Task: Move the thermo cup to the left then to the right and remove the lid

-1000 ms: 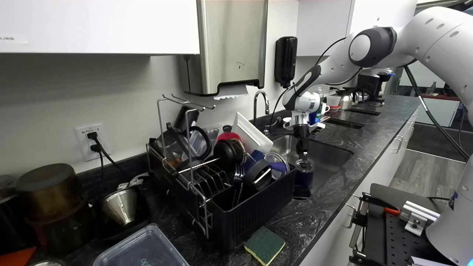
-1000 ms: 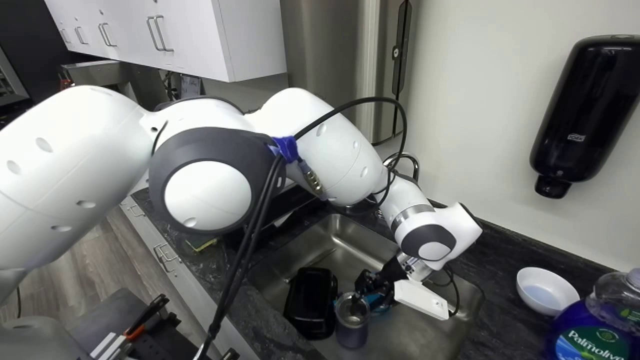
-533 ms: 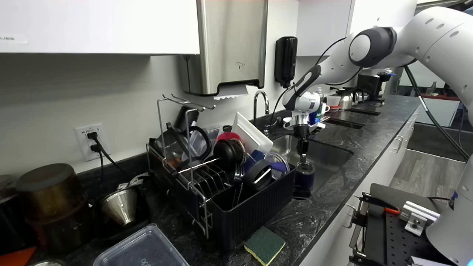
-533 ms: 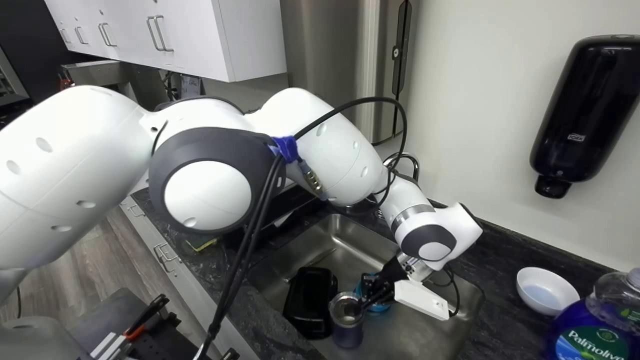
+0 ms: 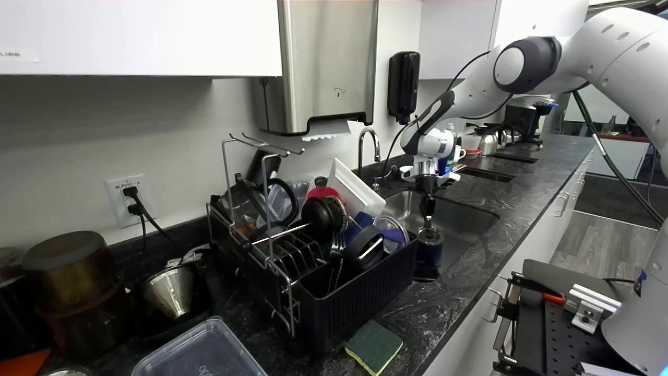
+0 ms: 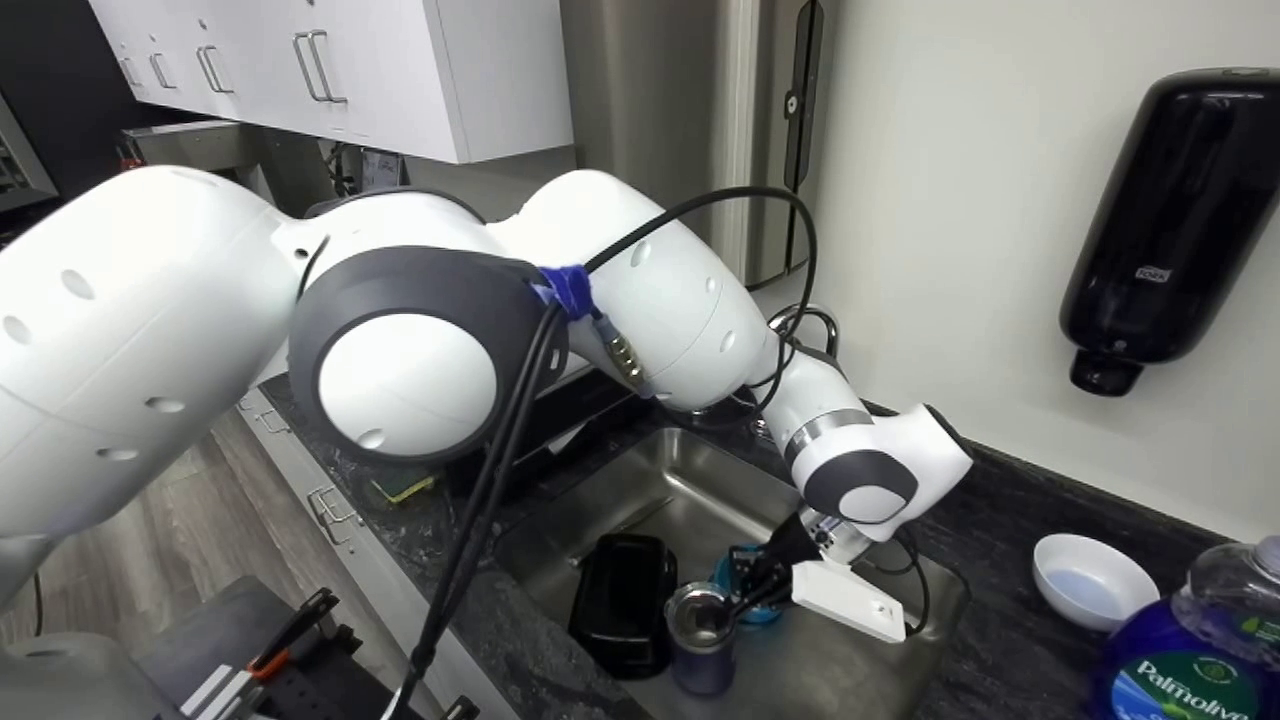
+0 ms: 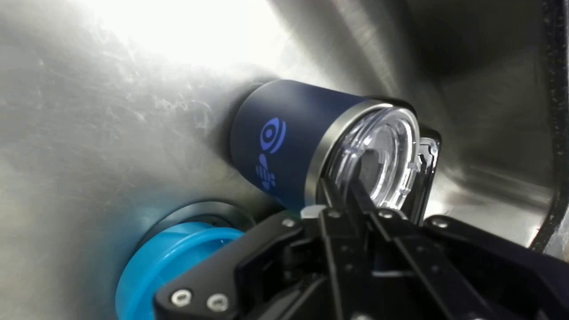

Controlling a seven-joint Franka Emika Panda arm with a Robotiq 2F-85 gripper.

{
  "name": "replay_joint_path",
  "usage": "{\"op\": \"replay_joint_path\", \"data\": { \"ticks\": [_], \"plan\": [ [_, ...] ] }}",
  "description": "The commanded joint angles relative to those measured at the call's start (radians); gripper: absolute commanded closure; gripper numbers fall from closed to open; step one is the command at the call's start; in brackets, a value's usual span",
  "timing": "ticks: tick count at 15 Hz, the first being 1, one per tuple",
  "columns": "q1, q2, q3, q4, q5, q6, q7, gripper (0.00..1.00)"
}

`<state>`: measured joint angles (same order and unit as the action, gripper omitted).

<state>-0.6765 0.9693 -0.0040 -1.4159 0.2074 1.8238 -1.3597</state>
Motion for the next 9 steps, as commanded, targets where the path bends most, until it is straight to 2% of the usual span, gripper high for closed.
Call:
{"op": "replay_joint_path", "data": {
  "ticks": [1, 9],
  "plan": [
    [-0.001, -0.076, -0.012, -0.105, 0.046, 0.093, 0.010, 0.98],
    [0.007, -0.107, -0.024, -0.164, 0.091, 0.182, 0.100, 0.98]
  ]
}}
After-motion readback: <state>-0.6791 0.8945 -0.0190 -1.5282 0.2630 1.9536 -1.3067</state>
